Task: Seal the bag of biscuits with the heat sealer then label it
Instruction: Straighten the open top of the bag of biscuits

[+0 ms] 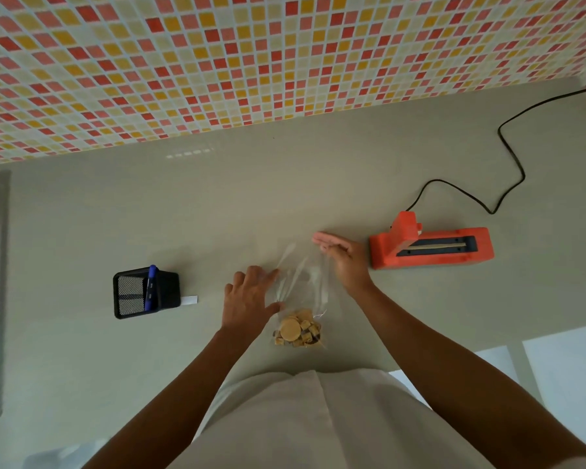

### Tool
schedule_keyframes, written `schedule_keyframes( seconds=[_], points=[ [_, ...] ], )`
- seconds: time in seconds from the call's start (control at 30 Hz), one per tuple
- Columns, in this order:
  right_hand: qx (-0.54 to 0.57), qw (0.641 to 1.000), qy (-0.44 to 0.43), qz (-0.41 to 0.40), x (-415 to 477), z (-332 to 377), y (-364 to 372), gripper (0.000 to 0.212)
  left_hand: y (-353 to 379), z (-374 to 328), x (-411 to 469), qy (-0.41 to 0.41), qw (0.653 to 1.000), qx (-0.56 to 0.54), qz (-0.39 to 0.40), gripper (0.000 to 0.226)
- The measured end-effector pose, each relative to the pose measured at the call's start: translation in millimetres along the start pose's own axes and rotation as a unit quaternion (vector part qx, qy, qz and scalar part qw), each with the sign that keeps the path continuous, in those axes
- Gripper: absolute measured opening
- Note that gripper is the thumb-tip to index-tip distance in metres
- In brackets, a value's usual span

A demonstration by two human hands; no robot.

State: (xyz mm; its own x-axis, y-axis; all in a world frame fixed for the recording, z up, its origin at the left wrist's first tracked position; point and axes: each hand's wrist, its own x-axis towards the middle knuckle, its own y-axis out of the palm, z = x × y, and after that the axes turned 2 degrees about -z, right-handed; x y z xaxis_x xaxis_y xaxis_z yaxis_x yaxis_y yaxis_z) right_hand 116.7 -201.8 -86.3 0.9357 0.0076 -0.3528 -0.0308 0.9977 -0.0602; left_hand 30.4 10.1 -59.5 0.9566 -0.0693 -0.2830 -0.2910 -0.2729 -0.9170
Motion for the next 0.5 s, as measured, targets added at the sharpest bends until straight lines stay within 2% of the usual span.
schedule_keyframes(
  seconds=[0.07, 0.17, 0.3, 0.5],
  points=[
    [0.025, 1.000, -0.013, 0.008, -11.4, 3.6, 5.2, 0.028, 0.3, -0.1, -0.2, -0.001, 1.000, -0.003, 0.001, 0.071],
    [0.053, 0.995, -0.009, 0.083, -33.4, 4.3, 17.2, 0.033, -0.1, -0.3, 2.7, -0.030, 0.999, -0.013, 0.008, 0.087],
    [0.055, 0.981, 0.065, 0.173, -52.5, -4.9, 26.9, 0.039, -1.5, -1.6, 5.1, -0.091, 0.994, -0.055, 0.009, 0.112],
    [0.021, 0.963, 0.138, 0.229, -49.3, -11.9, 34.4, 0.043, 3.2, 0.4, 2.5, -0.116, 0.991, -0.067, -0.001, 0.116]
  ],
)
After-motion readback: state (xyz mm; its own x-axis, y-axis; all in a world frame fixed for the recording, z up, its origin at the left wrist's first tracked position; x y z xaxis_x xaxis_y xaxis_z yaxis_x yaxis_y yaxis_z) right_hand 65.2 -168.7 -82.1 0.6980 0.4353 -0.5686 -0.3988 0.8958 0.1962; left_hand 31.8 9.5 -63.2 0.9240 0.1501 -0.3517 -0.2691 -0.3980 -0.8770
